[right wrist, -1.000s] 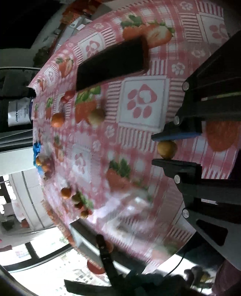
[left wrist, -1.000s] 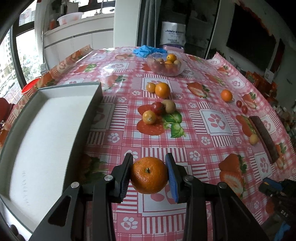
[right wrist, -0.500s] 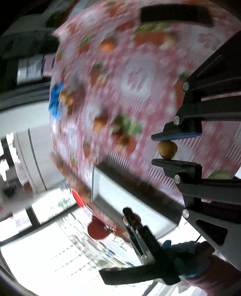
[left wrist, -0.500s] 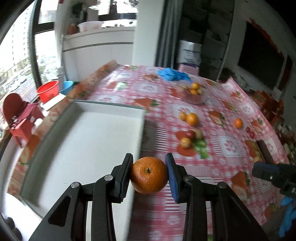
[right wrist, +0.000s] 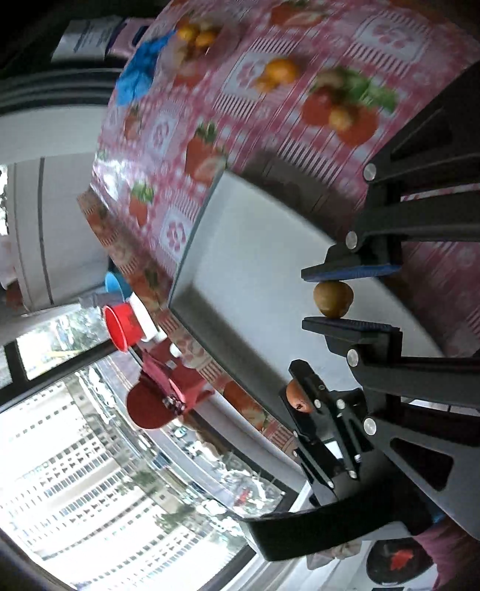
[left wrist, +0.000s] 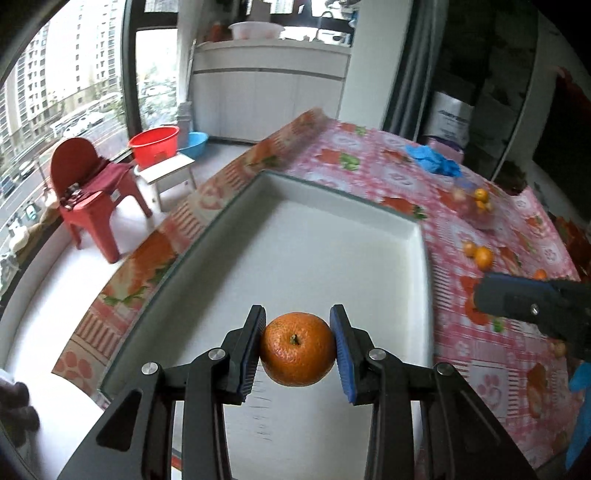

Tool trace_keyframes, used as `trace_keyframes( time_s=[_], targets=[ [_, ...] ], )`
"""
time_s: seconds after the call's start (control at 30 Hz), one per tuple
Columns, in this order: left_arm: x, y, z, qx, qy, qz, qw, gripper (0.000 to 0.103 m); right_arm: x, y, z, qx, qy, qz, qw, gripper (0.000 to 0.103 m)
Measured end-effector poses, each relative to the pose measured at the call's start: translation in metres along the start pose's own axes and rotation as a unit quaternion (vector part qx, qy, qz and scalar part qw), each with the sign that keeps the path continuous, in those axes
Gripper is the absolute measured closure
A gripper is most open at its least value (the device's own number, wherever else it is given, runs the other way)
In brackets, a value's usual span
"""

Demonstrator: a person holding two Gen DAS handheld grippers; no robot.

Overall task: Organize fruits
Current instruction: 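Carry mandarin and kumquat over the white tray and open both grippers, then grasp the brown kiwi with the right gripper while the left gripper grasps a yellow fruit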

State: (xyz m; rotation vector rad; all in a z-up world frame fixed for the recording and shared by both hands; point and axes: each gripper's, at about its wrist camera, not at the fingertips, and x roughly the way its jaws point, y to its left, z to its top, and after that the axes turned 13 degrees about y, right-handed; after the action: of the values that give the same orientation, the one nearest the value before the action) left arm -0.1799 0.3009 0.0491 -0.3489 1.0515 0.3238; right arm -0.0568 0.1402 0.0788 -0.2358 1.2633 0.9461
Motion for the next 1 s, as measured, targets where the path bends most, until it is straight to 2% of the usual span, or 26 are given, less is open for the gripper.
trace_keyframes(
  time_s=[0.23, 0.47, 0.53, 0.57, 0.6, 0.67, 0.83, 1.0],
  targets=[
    [0.019, 0.017, 0.005, -0.016, 0.02, 0.015, 0.9996, 0.065, 0.045, 0.007, 0.011, 0.0, 0.049, 0.005, 0.999, 0.081],
    [0.03, 0.016, 0.004, -0.011, 0.031, 0.023, 0.9992, 0.065, 0.056, 0.002, 0.016, 0.008, 0.066, 0.005, 0.998, 0.079],
    [0.032, 0.015, 0.005, -0.011, 0.036, 0.027, 0.9989, 0.052, 0.053, 0.0, 0.016, 0.015, 0.062, 0.006, 0.998, 0.063],
    [0.032, 0.015, 0.005, -0.013, 0.034, 0.029, 0.9989, 0.033, 0.051, -0.001, 0.016, 0.017, 0.059, 0.005, 0.998, 0.056],
    [0.03, 0.015, 0.003, -0.017, 0.028, 0.032, 0.9989, 0.026, 0.049, -0.003, 0.016, 0.018, 0.054, 0.005, 0.998, 0.046],
    [0.028, 0.015, 0.001, -0.017, 0.021, 0.035, 0.999, 0.026, 0.043, -0.004, 0.015, 0.02, 0.049, 0.003, 0.999, 0.04],
    [0.034, 0.011, 0.002, -0.011, 0.043, 0.046, 0.998, 0.026, 0.028, -0.013, 0.01, 0.026, 0.031, -0.006, 0.999, 0.022],
    [0.034, 0.004, 0.002, -0.009, 0.06, 0.038, 0.9974, 0.026, 0.013, -0.036, 0.002, 0.058, 0.014, -0.019, 0.998, 0.017]
  ],
)
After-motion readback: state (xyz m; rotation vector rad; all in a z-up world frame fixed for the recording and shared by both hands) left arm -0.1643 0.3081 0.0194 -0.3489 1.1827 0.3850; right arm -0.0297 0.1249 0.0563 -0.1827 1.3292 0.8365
